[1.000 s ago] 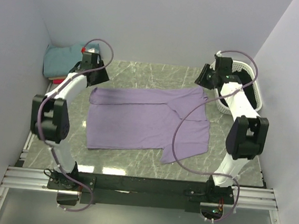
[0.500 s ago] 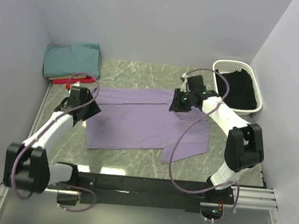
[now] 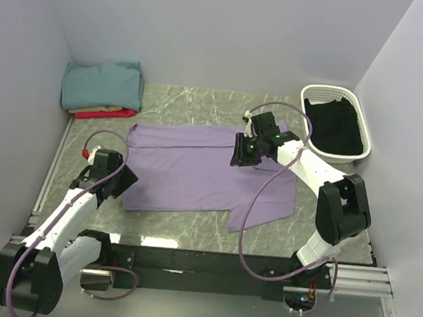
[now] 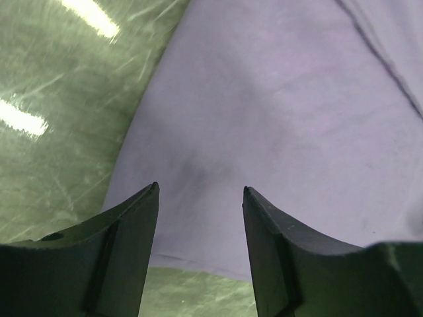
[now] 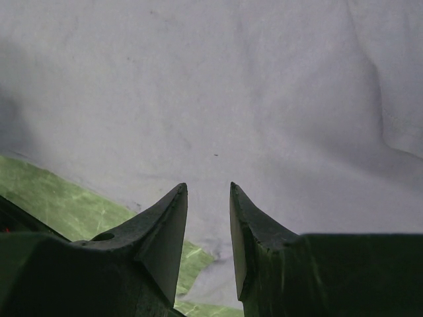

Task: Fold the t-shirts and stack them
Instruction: Fold the tshirt

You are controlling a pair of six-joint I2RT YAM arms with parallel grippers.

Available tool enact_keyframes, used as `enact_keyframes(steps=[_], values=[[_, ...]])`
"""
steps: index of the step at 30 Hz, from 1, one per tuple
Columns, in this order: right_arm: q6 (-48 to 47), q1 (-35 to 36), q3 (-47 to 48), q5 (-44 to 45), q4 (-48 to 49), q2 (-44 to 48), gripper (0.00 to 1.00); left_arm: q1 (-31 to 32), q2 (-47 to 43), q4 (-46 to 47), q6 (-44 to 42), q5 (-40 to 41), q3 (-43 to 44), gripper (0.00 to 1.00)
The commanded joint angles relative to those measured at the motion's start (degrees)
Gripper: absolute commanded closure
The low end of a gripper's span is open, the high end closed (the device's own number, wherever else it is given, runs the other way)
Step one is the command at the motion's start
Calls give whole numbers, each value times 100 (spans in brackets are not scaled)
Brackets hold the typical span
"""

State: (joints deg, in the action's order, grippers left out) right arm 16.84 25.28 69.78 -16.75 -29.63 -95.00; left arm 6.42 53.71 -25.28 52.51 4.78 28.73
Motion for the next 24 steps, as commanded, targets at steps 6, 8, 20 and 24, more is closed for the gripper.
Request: enact_keyframes(steps=[6,8,20,24], values=[[-32,56,-78,5,124,157,60,18,-440,-328,558,664,-201,39],[-14,65,-113,-12,141,157,60,18,-484,-486,707,849,-201,39],[-32,83,-122,67,115,87,60,18,779,-478,699,990,-61,40],[-49,74,-131,120,89,69,60,18,965,-207,673,833,-183,40]])
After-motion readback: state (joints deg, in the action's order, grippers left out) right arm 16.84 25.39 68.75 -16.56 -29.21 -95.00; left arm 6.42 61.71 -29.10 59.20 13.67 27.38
